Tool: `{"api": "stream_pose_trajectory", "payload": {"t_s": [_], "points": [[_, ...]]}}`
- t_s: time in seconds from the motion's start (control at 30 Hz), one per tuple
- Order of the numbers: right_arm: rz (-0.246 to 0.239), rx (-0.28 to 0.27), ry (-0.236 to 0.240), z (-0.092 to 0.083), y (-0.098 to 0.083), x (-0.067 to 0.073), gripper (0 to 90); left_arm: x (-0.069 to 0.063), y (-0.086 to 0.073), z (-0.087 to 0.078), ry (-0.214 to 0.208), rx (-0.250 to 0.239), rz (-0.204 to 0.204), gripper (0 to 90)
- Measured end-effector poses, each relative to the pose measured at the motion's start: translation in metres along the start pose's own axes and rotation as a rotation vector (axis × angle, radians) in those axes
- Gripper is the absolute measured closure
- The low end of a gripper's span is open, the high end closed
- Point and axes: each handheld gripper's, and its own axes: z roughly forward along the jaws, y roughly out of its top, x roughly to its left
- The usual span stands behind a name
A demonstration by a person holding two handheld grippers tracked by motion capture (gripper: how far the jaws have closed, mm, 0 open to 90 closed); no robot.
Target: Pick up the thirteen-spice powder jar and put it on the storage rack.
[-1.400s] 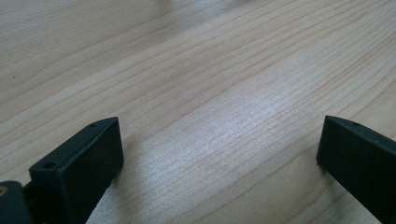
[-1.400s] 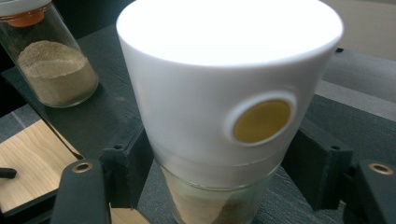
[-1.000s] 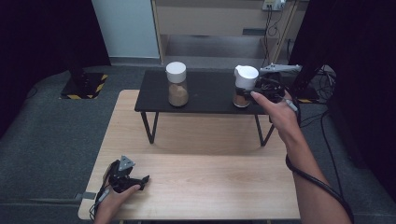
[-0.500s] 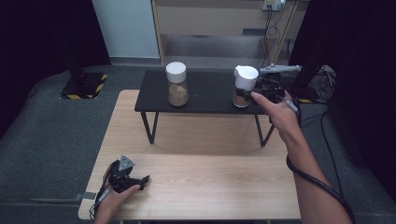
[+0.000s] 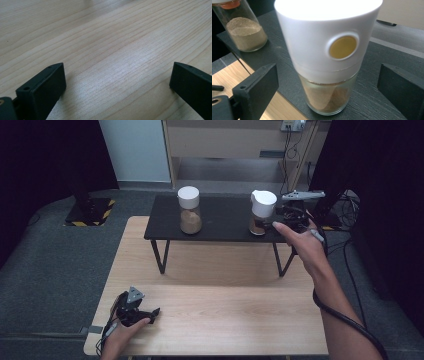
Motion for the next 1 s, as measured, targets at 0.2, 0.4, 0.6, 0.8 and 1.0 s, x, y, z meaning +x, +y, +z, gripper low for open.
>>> {"api": "stream_pose_trajectory", "payload": {"t_s": [0.2,0.4,0.6,0.8,1.0], "points": [[-0.008,0.006,-0.008,-0.009,0.0,0.001,4.2,0.0,0.0,0.0,0.0,0.0,0.0,0.0],[-0.017,0.005,0.003,-0.016,-0.001,0.002,4.3,0.0,0.0,0.0,0.0,0.0,0.0,0.0],[-0.034,0.015,0.004,-0.025,-0.002,0.007,4.4,0.0,0.0,0.0,0.0,0.0,0.0,0.0],[-0.043,0.03,0.004,-0.035,-0.011,0.011,4.6,0.0,0.0,0.0,0.001,-0.001,-0.001,0.0],[-0.058,0.035,0.013,-0.044,-0.025,0.018,4.9,0.0,0.0,0.0,0.001,-0.001,-0.001,0.0]]}}
